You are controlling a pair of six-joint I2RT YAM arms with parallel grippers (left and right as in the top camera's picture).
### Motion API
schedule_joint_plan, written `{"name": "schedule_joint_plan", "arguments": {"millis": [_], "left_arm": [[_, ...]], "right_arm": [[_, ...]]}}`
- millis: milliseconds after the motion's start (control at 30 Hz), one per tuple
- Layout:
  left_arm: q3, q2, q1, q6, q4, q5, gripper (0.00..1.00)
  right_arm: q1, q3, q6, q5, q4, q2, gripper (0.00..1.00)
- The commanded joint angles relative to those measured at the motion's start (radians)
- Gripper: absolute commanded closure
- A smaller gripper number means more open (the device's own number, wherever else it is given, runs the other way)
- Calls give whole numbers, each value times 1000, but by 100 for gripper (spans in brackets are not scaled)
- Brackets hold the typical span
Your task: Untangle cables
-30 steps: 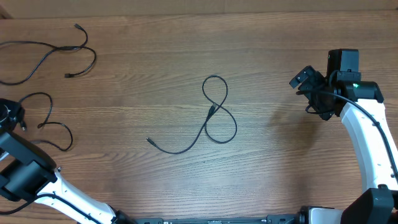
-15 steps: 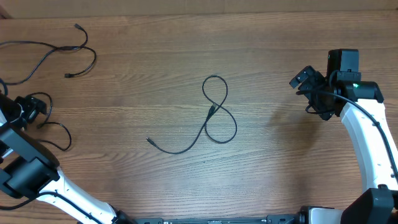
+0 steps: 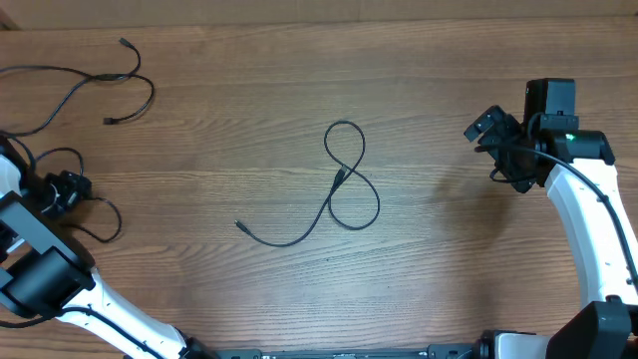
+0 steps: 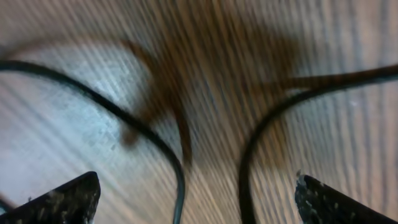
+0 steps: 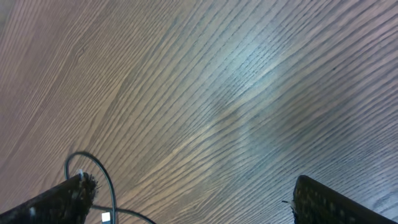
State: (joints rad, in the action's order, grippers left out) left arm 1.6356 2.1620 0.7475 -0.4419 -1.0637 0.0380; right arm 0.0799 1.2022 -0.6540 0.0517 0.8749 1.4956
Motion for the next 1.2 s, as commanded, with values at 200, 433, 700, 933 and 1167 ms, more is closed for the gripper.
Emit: {"name": "schedule_joint_plan", "arguments": {"millis": [200,433,700,933,1167], "left_arm": [[-120,9,-1,-10,137,13,20],[-135,9,-1,-6,160,111,81],[-55,9,-1,-7,73,229,96],[168,9,-2,-7,-91,365,96],[305,9,-2,0,-167,608,96]], "right_arm": [[6,2,1,-9,-5,-14,0],[6,2,1,-9,-5,-14,0],[6,2,1,-9,-5,-14,0],[6,2,1,-9,-5,-14,0],[6,2,1,-9,-5,-14,0]]}}
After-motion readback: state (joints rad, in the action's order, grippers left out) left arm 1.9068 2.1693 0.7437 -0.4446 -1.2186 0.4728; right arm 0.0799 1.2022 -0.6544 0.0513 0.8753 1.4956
